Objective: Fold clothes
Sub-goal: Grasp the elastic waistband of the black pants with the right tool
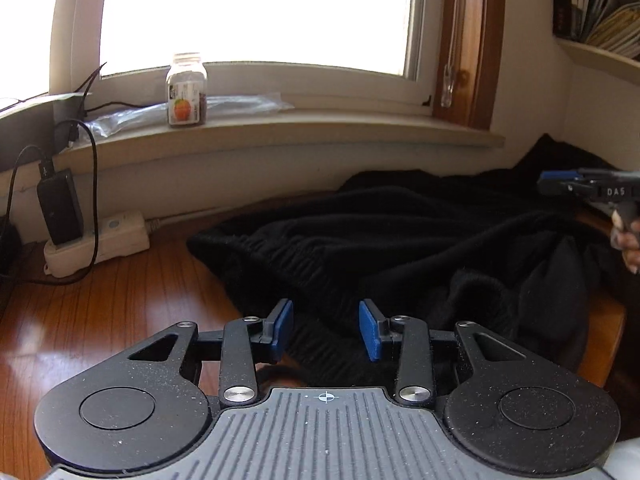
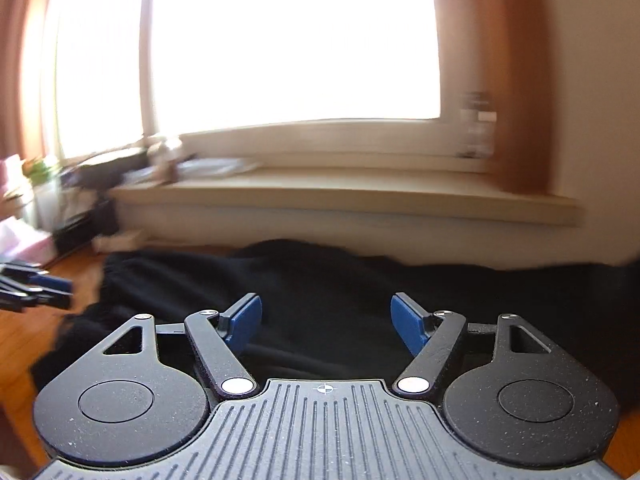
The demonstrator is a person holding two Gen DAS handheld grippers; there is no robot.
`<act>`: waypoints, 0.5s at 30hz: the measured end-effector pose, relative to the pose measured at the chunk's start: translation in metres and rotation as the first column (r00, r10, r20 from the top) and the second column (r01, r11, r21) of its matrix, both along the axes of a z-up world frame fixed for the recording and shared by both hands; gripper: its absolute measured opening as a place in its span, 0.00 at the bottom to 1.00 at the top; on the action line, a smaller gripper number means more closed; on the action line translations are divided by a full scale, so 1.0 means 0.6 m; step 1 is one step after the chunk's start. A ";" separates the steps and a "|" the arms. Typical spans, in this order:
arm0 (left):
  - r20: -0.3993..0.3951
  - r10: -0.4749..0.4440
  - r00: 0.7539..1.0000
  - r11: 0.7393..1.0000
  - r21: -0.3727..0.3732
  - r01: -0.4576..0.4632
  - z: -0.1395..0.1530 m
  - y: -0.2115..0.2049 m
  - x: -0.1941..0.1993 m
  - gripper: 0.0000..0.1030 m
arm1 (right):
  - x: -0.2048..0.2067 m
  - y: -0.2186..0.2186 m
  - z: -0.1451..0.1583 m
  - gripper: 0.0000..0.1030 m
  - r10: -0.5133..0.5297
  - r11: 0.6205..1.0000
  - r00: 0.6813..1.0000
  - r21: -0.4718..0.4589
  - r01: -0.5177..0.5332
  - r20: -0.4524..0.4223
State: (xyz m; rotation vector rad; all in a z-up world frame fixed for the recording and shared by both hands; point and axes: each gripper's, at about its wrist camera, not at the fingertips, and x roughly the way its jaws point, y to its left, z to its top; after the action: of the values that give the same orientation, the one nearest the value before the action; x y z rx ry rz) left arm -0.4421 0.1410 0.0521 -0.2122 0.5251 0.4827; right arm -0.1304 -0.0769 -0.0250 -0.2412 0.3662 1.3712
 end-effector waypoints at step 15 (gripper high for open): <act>-0.049 -0.021 0.999 0.998 -0.056 0.018 -0.037 0.020 0.004 0.45 | -0.192 0.121 -0.018 0.46 0.311 0.937 0.950 -0.167 -0.308 -0.009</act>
State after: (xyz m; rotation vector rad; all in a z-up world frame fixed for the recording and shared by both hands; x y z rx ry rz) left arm -0.4396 0.1528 0.0299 -0.2485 0.5887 0.4555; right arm -0.2455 -0.0043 -0.0360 -0.4650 0.4420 1.6489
